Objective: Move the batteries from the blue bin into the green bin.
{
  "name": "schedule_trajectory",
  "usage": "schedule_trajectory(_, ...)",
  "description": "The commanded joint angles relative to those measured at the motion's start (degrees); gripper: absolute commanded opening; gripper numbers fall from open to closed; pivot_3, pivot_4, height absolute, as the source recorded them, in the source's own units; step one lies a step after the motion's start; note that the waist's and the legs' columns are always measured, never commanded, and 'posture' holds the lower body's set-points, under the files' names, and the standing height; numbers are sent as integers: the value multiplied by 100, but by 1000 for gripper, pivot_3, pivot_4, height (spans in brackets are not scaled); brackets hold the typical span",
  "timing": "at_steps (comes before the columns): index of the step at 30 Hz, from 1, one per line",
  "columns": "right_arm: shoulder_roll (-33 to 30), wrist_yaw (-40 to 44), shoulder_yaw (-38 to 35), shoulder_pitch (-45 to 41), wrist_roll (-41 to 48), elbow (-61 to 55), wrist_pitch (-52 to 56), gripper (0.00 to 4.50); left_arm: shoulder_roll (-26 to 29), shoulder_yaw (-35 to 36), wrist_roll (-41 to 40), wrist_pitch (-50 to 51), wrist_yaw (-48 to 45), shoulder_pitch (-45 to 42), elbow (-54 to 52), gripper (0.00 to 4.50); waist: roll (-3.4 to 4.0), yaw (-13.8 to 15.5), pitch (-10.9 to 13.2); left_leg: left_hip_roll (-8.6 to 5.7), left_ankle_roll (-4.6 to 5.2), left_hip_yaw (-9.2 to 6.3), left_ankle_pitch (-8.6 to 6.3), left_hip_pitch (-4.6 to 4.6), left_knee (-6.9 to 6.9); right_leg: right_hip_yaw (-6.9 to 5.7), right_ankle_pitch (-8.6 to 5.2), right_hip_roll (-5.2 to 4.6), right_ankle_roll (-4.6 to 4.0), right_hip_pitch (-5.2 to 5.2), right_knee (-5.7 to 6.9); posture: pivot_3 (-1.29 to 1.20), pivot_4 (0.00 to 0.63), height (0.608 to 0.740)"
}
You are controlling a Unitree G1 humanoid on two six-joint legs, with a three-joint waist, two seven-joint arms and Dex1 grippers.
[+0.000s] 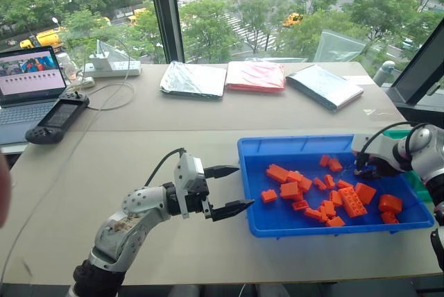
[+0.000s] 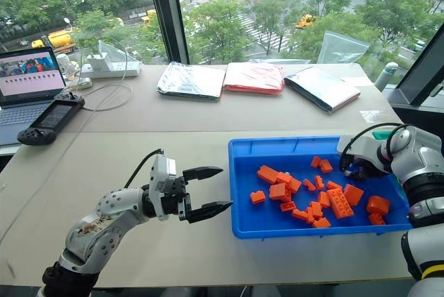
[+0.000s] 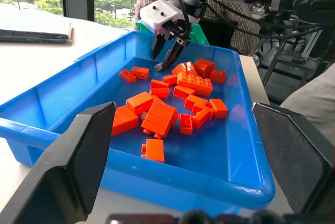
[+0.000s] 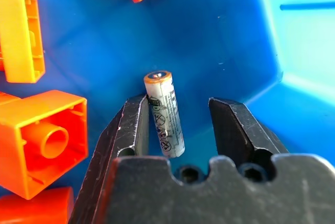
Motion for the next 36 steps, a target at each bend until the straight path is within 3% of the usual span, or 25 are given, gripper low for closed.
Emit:
schedule_trajectory(1, 63, 136, 74, 102, -102, 157, -87, 414, 5, 15, 1, -195, -31, 31, -177, 4500, -1, -1, -1, 0, 0, 0, 0, 1, 0, 0, 0, 0, 0, 0, 0, 0, 150, 740)
schedule_trajectory(2, 73, 173, 55, 117, -84, 136, -85, 238, 4, 15, 2, -200, -33, 35, -177, 4500, -2, -1, -1, 0, 0, 0, 0, 1, 0, 0, 0, 1, 0, 0, 1, 0, 150, 740)
schedule_trajectory(10, -53, -114, -275, 106, -22, -218, 222, 242, 30, 20, -13, -241, -74, 35, -150, 4500, -2, -6, -1, 0, 0, 0, 0, 2, -1, 1, 0, 1, 0, 0, 2, 0, 150, 740)
schedule_trajectory(19, -207, -1605, -2813, 835, 859, -2894, 3410, 242, -42, 54, -65, -305, -83, -41, -72, 4500, 22, 34, 2, -1, -5, -1, 3, -45, -2, 8, 0, -3, -1, -59, 17, 0, 150, 740)
schedule_trajectory(24, -137, -2525, -3630, 1233, 822, -3735, 4622, 242, -62, 50, -59, -364, -147, -71, 17, 4500, 24, 61, 1, -6, -5, 4, 3, -77, 5, 10, 1, -5, 0, -89, 22, 0, 150, 740)
schedule_trajectory(29, 34, -3497, -3791, 1531, 800, -3359, 4656, 242, -73, -10, 2, -439, -218, -76, 84, 4500, 23, 63, 1, -6, -4, 5, 3, -74, 5, 9, 1, -4, 0, -84, 22, 0, 150, 740)
schedule_trajectory(34, 26, -3753, -3655, 1492, 944, -3252, 4583, 242, -47, -20, 54, -491, -267, -77, 122, 4500, 39, -14, -6, -6, -3, 13, 4, -73, 3, 16, 1, -4, 0, -89, 27, 0, 150, 740)
schedule_trajectory(35, 19, -3792, -3654, 1495, 966, -3253, 4582, 1246, -48, -21, 56, -498, -264, -77, 123, 4500, 39, -18, -6, -4, -3, 13, 4, -72, 3, 16, 1, -2, 0, -88, 27, 0, 150, 740)
schedule_trajectory(36, 10, -3856, -3659, 1488, 971, -3253, 4574, 1488, -50, -20, 50, -497, -258, -78, 119, 4500, 39, -18, -6, -3, -3, 13, 4, -72, 3, 16, 1, -1, 0, -88, 27, 0, 150, 740)
